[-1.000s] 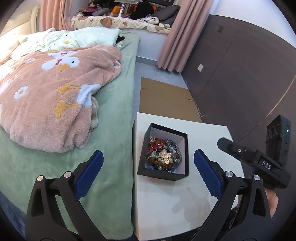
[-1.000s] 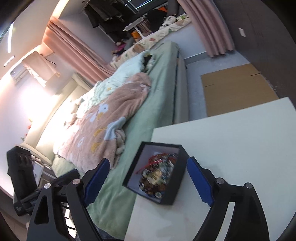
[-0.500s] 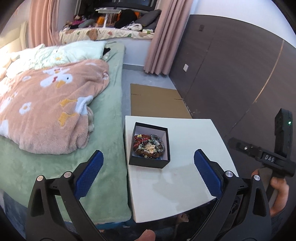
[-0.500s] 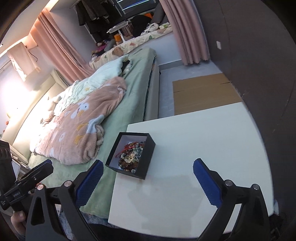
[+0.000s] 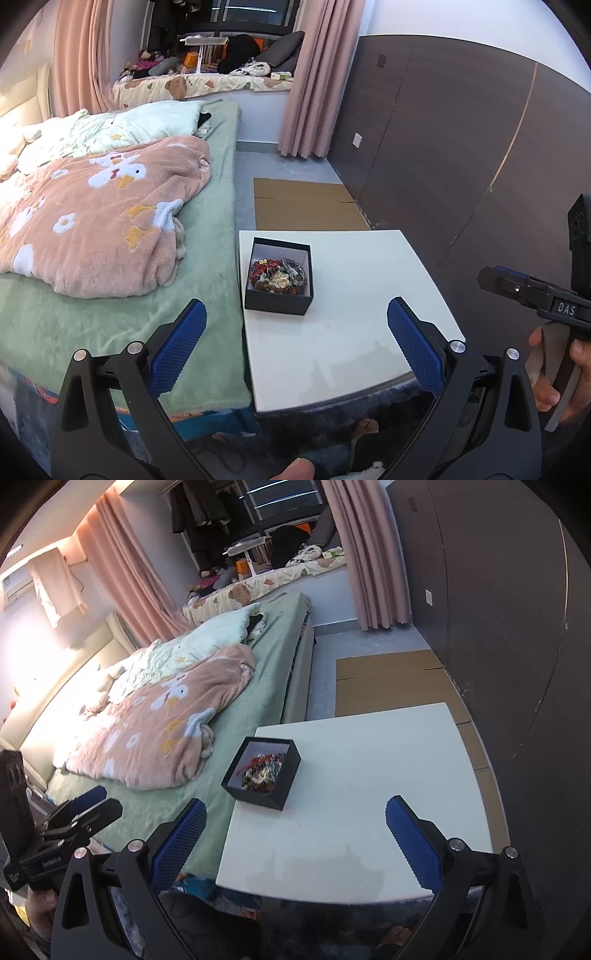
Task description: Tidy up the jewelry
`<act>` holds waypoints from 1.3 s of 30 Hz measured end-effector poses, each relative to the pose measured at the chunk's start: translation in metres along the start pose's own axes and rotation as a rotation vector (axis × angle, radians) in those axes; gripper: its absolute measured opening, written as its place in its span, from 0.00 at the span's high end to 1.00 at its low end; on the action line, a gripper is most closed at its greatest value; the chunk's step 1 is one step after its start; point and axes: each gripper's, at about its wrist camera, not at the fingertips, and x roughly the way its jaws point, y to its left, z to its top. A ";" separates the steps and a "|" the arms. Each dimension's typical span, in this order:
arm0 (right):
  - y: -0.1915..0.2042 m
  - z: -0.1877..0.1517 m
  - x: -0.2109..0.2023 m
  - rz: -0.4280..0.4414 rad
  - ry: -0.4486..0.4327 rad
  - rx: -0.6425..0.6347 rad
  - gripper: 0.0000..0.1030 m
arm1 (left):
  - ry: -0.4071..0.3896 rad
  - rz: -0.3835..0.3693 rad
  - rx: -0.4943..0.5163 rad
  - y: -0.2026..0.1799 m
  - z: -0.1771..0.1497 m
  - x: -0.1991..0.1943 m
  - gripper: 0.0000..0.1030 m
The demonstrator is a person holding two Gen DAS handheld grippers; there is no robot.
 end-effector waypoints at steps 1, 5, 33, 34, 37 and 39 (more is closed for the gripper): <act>0.001 -0.002 -0.004 -0.002 -0.003 -0.001 0.08 | -0.004 0.009 0.008 -0.003 -0.002 -0.004 0.05; 0.000 -0.015 -0.023 -0.026 -0.023 0.006 0.08 | -0.015 0.002 0.043 -0.013 -0.009 -0.015 0.05; -0.002 -0.054 -0.072 -0.037 -0.072 0.018 0.08 | -0.095 -0.001 0.069 -0.041 -0.015 -0.056 0.05; -0.001 -0.054 -0.073 -0.035 -0.073 0.019 0.07 | -0.095 0.001 0.067 -0.041 -0.015 -0.056 0.05; -0.001 -0.052 -0.074 -0.028 -0.077 0.021 0.08 | -0.097 0.001 0.065 -0.041 -0.015 -0.056 0.05; -0.001 -0.054 -0.076 -0.028 -0.079 0.024 0.08 | -0.095 -0.001 0.065 -0.041 -0.016 -0.056 0.05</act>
